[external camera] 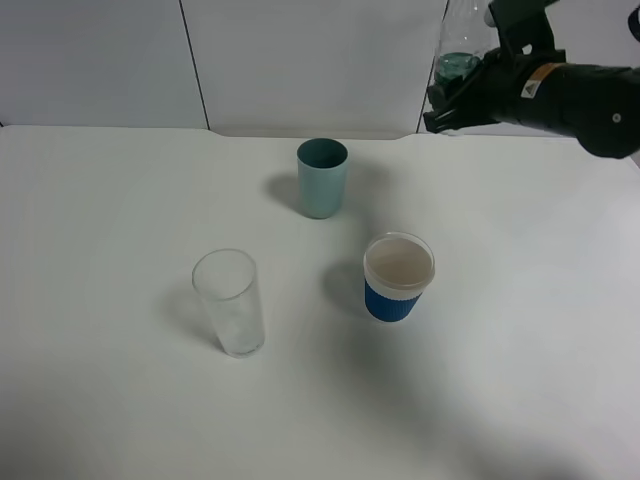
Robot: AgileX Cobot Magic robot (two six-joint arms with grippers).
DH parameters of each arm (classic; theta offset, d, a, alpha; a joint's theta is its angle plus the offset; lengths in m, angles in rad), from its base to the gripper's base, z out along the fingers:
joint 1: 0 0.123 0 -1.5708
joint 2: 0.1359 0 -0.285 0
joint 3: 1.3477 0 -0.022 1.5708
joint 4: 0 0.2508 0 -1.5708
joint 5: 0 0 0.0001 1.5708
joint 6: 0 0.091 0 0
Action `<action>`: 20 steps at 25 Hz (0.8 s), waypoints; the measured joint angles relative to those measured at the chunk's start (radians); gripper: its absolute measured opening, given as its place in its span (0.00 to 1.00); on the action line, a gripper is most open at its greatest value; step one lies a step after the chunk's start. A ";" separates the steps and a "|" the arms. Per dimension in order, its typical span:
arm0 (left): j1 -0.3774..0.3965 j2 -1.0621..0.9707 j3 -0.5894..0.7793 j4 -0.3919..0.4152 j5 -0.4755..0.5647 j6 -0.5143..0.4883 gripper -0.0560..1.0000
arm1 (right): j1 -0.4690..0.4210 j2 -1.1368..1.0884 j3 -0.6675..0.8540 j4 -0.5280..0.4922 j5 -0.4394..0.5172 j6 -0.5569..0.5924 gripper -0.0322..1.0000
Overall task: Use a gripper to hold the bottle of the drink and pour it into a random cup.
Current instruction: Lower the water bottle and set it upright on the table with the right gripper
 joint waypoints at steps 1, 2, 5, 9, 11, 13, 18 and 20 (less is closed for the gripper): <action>0.000 0.000 0.000 0.000 0.000 0.000 0.98 | -0.013 0.000 0.028 0.003 -0.030 0.013 0.55; 0.000 0.000 0.000 0.000 0.000 0.000 0.98 | -0.030 0.000 0.051 0.007 -0.058 0.028 0.55; 0.000 0.000 0.000 0.000 0.000 0.000 0.98 | -0.077 -0.001 0.124 0.007 -0.159 0.077 0.55; 0.000 0.000 0.000 0.000 0.000 0.000 0.98 | -0.126 0.032 0.165 -0.001 -0.247 0.113 0.55; 0.000 0.000 0.000 0.000 0.000 0.000 0.98 | -0.133 0.078 0.167 -0.001 -0.261 0.118 0.55; 0.000 0.000 0.000 0.000 0.000 0.000 0.98 | -0.133 0.133 0.167 -0.003 -0.282 0.126 0.55; 0.000 0.000 0.000 0.000 0.000 0.000 0.98 | -0.133 0.265 0.169 -0.009 -0.406 0.127 0.55; 0.000 0.000 0.000 0.000 0.000 0.000 0.98 | -0.133 0.304 0.169 -0.016 -0.452 0.127 0.55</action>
